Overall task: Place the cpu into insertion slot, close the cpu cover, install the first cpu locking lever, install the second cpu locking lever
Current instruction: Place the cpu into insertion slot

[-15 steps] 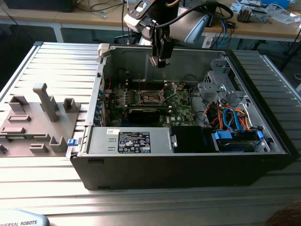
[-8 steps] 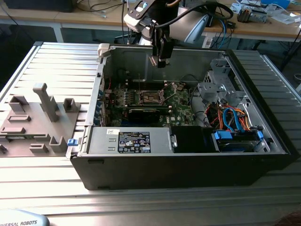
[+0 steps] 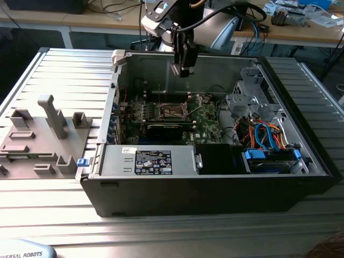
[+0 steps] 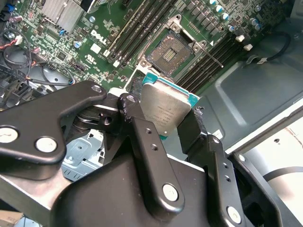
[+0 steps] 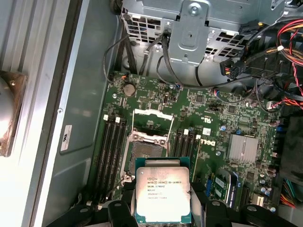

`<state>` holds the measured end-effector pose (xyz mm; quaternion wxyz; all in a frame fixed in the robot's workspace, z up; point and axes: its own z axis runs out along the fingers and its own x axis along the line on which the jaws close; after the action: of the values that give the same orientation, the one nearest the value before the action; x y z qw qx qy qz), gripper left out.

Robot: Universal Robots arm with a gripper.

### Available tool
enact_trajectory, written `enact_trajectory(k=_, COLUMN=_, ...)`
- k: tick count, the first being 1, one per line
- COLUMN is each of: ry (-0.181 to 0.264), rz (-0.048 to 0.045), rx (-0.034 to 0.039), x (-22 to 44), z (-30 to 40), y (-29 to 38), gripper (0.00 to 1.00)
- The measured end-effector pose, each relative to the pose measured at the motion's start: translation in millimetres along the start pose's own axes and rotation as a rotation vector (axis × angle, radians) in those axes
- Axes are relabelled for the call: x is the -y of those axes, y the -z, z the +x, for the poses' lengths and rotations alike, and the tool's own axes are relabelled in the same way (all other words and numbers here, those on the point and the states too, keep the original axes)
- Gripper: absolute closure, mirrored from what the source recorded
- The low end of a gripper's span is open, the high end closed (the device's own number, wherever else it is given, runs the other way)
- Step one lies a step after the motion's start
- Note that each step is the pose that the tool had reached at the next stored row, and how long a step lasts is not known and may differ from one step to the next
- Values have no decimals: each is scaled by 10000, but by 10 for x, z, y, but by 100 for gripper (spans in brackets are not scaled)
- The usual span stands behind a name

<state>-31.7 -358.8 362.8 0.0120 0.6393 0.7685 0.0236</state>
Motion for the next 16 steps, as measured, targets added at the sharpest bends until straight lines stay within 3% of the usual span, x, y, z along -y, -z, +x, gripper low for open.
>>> enact_trajectory(k=16, ry=-101, rz=-1, rx=5, x=0, z=0, y=0, gripper=46)
